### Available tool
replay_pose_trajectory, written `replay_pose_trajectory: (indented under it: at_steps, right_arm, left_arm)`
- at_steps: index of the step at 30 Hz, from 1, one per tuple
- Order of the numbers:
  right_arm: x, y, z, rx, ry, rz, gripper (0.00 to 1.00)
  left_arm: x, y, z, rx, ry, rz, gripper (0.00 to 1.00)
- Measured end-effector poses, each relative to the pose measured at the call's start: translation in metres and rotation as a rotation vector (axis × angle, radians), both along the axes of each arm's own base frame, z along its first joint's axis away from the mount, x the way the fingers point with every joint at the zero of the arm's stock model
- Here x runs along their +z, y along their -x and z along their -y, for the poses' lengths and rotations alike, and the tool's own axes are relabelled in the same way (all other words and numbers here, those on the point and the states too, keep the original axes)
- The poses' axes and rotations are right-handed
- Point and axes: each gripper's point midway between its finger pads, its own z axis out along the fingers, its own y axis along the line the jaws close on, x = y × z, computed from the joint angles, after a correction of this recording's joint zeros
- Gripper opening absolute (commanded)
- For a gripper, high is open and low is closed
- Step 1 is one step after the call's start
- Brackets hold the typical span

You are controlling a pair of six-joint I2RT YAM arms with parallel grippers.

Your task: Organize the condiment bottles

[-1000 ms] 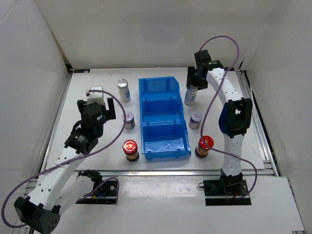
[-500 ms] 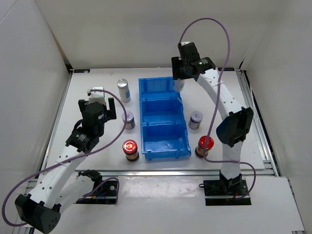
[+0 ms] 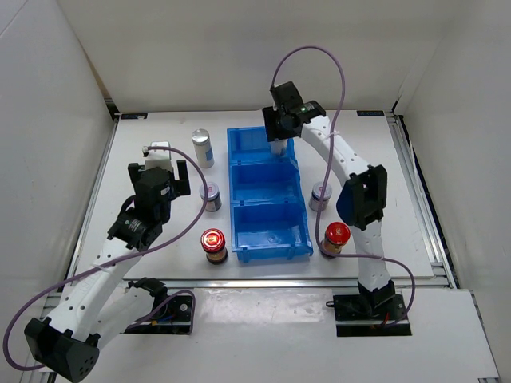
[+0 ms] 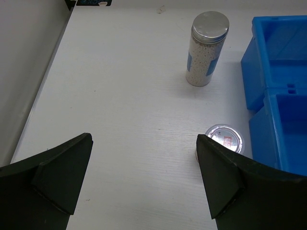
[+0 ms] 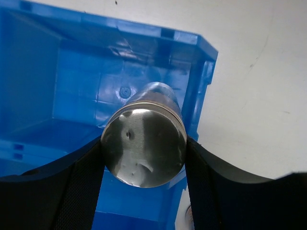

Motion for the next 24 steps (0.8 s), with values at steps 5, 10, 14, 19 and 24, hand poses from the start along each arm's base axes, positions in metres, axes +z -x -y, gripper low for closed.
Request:
replay_pose_trajectory:
  at_steps: [5,10,14,19,24]
  right_arm:
    - [-0.026,0.005,0.001,0.001,0.018,-0.066,0.20]
    - [-0.027,0.006,0.000,-0.001,0.008,-0.071,0.71]
    - [-0.020,0.006,0.000,-0.013,-0.005,-0.060,1.00]
    - [0.022,0.012,0.016,-0.039,-0.030,-0.004,1.00]
    - [0.103,0.037,0.063,-0.121,-0.126,0.097,1.00]
  left_arm:
    - [0.000,0.000,-0.001,0.007,0.002,0.002,1.00]
    - [0.000,0.000,-0.002,0.017,0.008,0.006,1.00]
    - [-0.009,-0.001,-0.001,0.019,0.010,0.001,1.00]
    - [-0.026,0.000,0.000,0.014,0.014,-0.019,1.00]
    - [-0.024,-0.011,0.006,0.006,0.062,-0.027,1.00]
